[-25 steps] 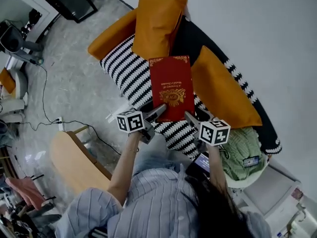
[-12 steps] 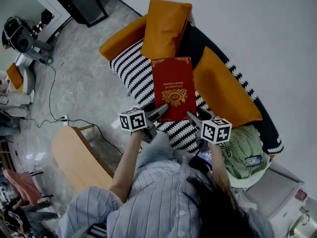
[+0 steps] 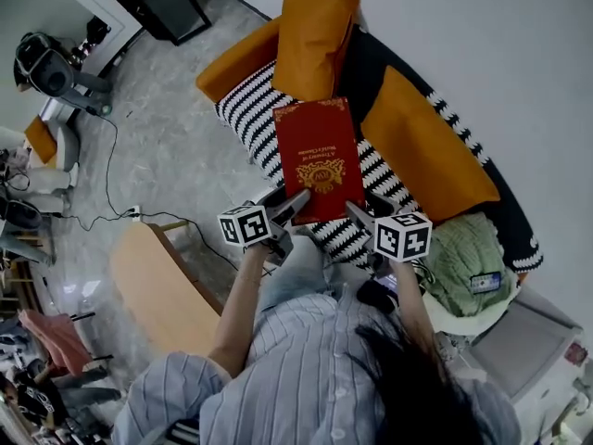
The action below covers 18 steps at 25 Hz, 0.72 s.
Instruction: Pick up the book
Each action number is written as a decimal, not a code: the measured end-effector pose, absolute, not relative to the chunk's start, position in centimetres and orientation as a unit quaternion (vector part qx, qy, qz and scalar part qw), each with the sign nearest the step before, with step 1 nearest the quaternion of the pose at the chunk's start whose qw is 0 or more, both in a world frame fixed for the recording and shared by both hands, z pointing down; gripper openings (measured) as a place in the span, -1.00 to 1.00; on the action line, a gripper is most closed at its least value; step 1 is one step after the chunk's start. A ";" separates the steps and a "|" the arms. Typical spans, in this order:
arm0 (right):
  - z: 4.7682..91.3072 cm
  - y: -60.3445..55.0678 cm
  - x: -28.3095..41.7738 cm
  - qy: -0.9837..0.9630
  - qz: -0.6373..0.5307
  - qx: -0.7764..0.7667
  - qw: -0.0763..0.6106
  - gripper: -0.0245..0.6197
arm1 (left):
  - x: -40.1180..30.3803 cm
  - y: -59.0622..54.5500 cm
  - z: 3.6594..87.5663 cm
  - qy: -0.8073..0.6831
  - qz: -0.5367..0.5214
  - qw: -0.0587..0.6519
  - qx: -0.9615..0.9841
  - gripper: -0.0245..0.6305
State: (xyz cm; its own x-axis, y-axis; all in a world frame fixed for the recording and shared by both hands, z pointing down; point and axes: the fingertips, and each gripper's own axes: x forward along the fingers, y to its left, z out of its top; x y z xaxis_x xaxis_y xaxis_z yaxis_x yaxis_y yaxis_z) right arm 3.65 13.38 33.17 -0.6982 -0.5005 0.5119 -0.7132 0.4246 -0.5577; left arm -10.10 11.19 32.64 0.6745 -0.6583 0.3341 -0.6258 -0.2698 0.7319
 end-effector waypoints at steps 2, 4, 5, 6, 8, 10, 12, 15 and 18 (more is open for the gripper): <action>33.2 13.8 3.4 -0.834 0.393 0.362 0.137 -0.16 | -10.3 11.7 32.6 -0.406 -0.016 0.450 0.795 0.06; 33.3 14.3 3.3 -0.834 0.394 0.360 0.138 -0.16 | -10.4 12.2 32.6 -0.409 -0.017 0.450 0.794 0.06; 33.3 14.6 3.1 -0.834 0.395 0.360 0.138 -0.16 | -10.6 12.5 32.6 -0.410 -0.018 0.451 0.793 0.06; 33.3 14.9 2.9 -0.834 0.395 0.360 0.138 -0.16 | -10.8 12.8 32.6 -0.411 -0.019 0.452 0.792 0.06; 33.4 15.6 2.2 -0.834 0.393 0.360 0.140 -0.16 | -11.5 13.5 32.8 -0.411 -0.019 0.453 0.791 0.06; 33.5 16.3 1.3 -0.835 0.392 0.360 0.142 -0.16 | -12.4 14.2 32.9 -0.411 -0.019 0.453 0.791 0.06; 33.6 16.7 0.7 -0.834 0.394 0.358 0.143 -0.16 | -13.0 14.7 32.9 -0.411 -0.021 0.456 0.789 0.06; 33.6 16.9 -0.1 -0.835 0.396 0.354 0.143 -0.16 | -13.8 15.0 32.9 -0.417 -0.022 0.456 0.786 0.06; 33.7 17.5 -1.3 -0.837 0.396 0.351 0.142 -0.16 | -15.0 15.7 32.9 -0.420 -0.025 0.455 0.785 0.06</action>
State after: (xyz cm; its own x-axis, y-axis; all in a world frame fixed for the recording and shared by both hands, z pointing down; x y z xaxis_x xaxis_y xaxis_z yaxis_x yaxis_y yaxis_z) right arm -1.33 17.49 33.66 -0.7133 -0.4746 0.5157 -0.6997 0.4408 -0.5622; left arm -15.04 15.69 32.89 0.6457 -0.6818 0.3439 -0.6368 -0.2321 0.7353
